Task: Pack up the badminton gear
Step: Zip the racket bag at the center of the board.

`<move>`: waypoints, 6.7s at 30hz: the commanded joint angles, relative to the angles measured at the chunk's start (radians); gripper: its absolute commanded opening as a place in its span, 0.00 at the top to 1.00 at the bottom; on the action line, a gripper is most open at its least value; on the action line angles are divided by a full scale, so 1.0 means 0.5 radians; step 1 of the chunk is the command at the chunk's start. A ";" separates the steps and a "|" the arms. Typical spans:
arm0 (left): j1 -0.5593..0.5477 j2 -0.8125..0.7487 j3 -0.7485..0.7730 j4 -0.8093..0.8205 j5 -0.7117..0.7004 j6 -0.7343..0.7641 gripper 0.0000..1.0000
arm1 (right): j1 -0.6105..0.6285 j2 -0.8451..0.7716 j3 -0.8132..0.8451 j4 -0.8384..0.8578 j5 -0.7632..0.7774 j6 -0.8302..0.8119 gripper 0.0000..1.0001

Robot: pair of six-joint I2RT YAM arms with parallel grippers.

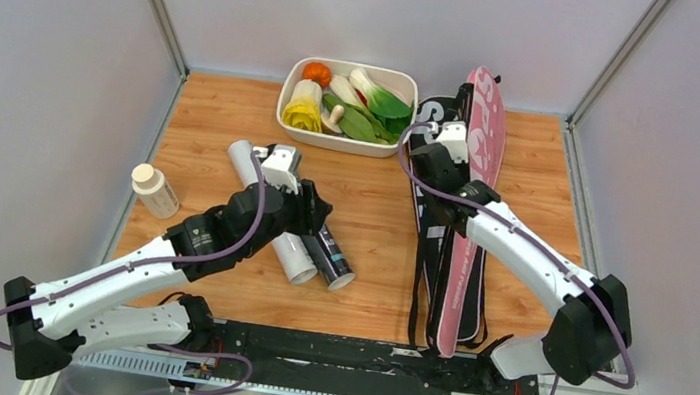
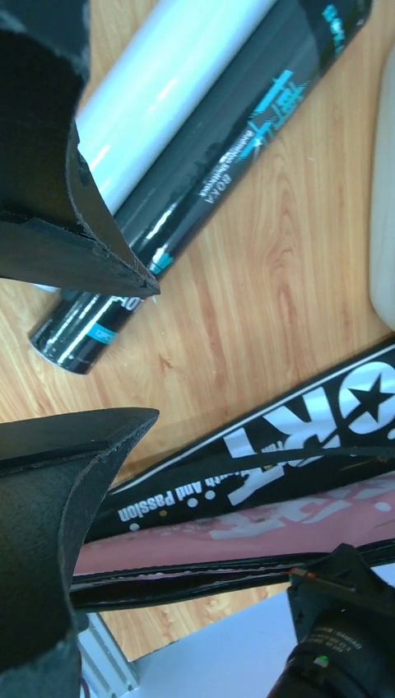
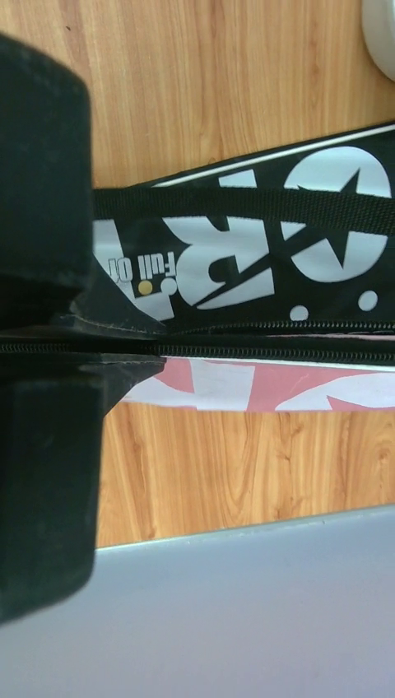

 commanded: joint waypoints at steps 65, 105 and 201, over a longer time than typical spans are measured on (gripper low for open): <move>1.590 0.874 1.016 -0.406 0.820 -1.154 0.32 | 0.026 -1.139 -0.919 1.343 -1.749 -1.172 1.00; 1.593 1.157 0.793 -0.240 1.326 -1.489 0.58 | 0.139 -1.165 -0.977 1.128 -1.983 -1.335 0.95; 1.437 1.012 0.674 -0.349 1.095 -1.758 1.00 | -0.124 -0.047 -0.038 1.238 -1.719 -0.403 0.90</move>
